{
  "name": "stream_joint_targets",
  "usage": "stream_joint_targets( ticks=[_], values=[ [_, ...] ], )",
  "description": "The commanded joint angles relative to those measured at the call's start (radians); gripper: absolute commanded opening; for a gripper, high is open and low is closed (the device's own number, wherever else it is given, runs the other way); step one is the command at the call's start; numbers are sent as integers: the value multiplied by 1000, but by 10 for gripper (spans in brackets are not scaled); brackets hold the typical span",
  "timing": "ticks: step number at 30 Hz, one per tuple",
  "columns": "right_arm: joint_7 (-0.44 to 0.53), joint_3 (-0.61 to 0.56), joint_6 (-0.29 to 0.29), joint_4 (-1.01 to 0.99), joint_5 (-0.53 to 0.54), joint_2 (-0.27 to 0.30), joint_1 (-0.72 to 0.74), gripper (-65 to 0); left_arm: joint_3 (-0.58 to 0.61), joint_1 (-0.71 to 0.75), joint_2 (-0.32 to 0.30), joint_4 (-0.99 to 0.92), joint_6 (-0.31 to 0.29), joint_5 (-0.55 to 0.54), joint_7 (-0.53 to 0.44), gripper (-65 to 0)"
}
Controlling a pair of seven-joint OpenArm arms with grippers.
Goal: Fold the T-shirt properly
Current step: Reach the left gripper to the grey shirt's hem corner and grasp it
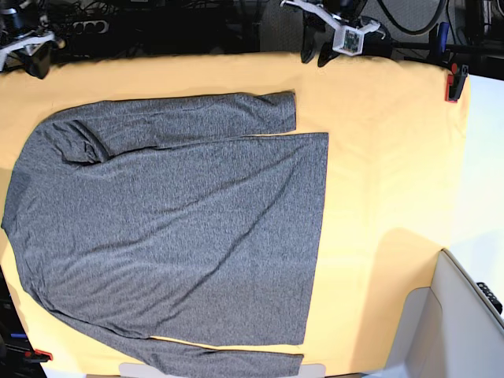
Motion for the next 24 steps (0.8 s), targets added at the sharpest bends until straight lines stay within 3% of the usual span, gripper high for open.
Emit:
stream_joint_targets(
  ticks=[1,3,8,12,15,18,24],
  values=[
    [-26,64,28,15,32,7,21,-448,4,-3,-1,18,-8,-71,33,-456],
    [-135,179,74,12,56,-8,71,-412,5,-43,-11,19,-8,-173,91,-450],
    [-376,397,173,-15,58,-41,238,-411,5,-162,-74,19,-8,-491,224,-448],
    [-503,500,185,-158,59,-38,373,-411,-1,-281,-115,13,-6,-782,333,-440],
    [-520,503,185,-270,52,-1,424,-410,-2,-365,-123,-4,-2,-928,399,-390],
    [-520,503,185,-342,32,10,465,-410,-2,-417,-121,-24,-2,-997,439,-354],
    [-519,503,180,-373,-45,22,528,-409,-4,-432,-121,-90,1,-1000,445,-354]
  ],
)
